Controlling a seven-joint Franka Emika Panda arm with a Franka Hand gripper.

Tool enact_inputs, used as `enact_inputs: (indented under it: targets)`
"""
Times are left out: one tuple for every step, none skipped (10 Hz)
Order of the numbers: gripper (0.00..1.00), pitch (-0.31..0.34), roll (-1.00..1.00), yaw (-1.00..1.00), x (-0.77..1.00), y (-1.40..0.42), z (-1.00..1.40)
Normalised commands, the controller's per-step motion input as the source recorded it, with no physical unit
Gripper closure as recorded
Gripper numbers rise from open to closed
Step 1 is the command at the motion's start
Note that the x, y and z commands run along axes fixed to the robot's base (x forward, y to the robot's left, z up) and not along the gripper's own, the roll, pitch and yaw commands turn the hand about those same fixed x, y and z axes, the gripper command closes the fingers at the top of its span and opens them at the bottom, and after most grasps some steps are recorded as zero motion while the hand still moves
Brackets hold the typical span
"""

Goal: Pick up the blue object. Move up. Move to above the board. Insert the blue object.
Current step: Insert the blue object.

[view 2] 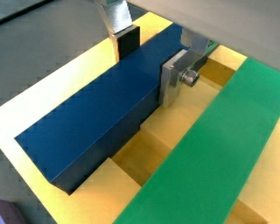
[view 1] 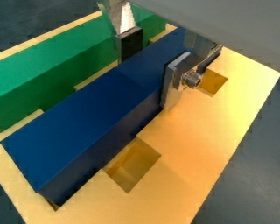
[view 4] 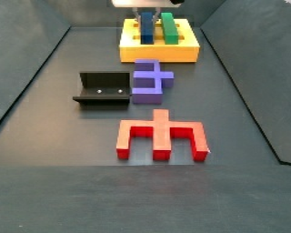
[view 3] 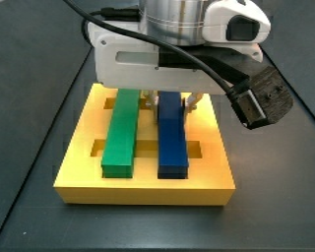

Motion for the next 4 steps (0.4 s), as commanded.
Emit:
enact_inputs:
  targets:
    - [1.00, -0.017, 0.00, -0.11, 0.00, 0.00, -0.26]
    - [1.00, -0.001, 0.00, -0.08, 0.00, 0.00, -0.19]
    - [1.00, 0.000, 0.01, 0.00, 0.00, 0.00, 0.00]
    - [1.00, 0.000, 0.00, 0.00, 0.00, 0.00, 0.00]
